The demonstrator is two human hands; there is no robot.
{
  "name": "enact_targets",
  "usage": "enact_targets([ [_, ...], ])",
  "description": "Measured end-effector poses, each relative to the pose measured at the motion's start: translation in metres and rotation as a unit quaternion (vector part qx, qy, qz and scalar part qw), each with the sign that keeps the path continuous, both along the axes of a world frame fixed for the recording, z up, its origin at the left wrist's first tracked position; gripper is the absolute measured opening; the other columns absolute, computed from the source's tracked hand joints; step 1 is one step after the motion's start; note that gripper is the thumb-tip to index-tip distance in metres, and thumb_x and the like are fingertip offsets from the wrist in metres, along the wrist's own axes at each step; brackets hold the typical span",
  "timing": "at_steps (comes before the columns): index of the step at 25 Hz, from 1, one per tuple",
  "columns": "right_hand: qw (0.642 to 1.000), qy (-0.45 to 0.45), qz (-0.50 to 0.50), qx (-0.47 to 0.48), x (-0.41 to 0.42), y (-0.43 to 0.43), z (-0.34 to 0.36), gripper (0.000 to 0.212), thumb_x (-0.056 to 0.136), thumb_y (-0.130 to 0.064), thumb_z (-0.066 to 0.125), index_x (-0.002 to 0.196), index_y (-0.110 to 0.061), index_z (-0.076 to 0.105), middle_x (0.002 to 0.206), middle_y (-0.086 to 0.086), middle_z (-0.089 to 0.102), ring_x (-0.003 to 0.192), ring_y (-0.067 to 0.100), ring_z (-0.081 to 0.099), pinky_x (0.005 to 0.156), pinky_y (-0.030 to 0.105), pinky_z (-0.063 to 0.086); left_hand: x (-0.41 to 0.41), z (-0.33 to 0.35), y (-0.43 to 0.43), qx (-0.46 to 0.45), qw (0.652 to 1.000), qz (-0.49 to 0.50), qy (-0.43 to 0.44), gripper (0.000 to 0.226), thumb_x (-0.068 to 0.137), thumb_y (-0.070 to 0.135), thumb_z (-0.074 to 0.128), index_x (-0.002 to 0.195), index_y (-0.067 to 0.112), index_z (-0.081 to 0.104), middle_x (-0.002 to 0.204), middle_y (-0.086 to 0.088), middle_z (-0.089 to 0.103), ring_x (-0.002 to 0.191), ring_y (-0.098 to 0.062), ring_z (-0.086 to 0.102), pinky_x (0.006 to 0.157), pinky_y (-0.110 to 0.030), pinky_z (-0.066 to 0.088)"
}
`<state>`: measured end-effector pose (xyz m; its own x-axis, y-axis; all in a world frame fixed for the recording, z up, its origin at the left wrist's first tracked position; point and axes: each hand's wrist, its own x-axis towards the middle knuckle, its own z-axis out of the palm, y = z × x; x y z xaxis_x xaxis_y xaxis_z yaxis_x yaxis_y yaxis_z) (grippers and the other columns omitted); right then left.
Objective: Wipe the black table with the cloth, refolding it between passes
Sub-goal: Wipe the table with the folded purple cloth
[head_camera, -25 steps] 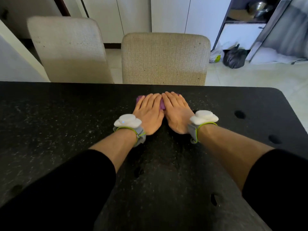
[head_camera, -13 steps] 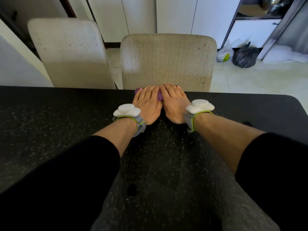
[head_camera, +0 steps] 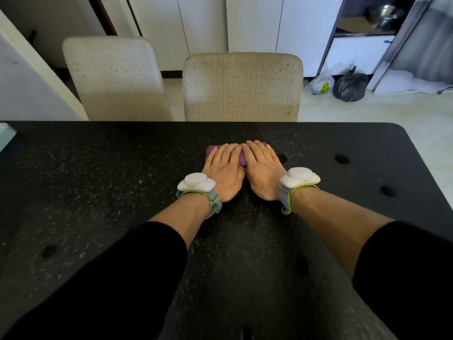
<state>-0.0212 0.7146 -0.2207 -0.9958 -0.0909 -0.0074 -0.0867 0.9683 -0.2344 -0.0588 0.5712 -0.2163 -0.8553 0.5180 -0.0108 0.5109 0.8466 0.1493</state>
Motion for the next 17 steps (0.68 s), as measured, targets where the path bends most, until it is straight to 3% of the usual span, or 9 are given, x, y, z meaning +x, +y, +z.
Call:
enact_targets([
  [8,0.999,-0.034,-0.015,-0.005,0.094,-0.018,0.006,0.069,0.104,-0.026,0.037,0.161,-0.011,0.001,0.169,0.009,0.001,0.156,0.026,-0.005,0.126,0.038,-0.007,0.085,0.001,-0.019,-0.006,0.999,-0.032,-0.005,0.061,0.105,0.034,0.032,0.160,0.016,0.012,0.167,0.001,0.014,0.154,-0.016,0.007,0.125,-0.034,-0.004],
  [13,0.999,-0.031,-0.014,0.007,0.120,-0.024,0.008,0.065,0.107,-0.027,0.032,0.161,-0.011,-0.001,0.169,0.008,-0.003,0.156,0.025,-0.008,0.126,0.037,-0.009,0.111,-0.002,-0.031,-0.006,0.998,-0.058,0.010,0.078,0.089,0.045,0.002,0.159,0.015,0.016,0.166,-0.001,0.020,0.154,-0.018,0.012,0.125,-0.035,-0.001],
  [17,1.000,-0.011,0.003,0.016,0.113,-0.016,0.005,0.065,0.107,-0.028,0.030,0.160,-0.009,-0.002,0.169,0.008,-0.004,0.156,0.025,-0.010,0.124,0.035,-0.012,0.101,-0.006,-0.031,-0.006,0.997,-0.067,0.044,0.075,0.091,0.042,0.005,0.158,0.014,0.021,0.165,-0.002,0.025,0.154,-0.019,0.017,0.126,-0.037,0.004],
])
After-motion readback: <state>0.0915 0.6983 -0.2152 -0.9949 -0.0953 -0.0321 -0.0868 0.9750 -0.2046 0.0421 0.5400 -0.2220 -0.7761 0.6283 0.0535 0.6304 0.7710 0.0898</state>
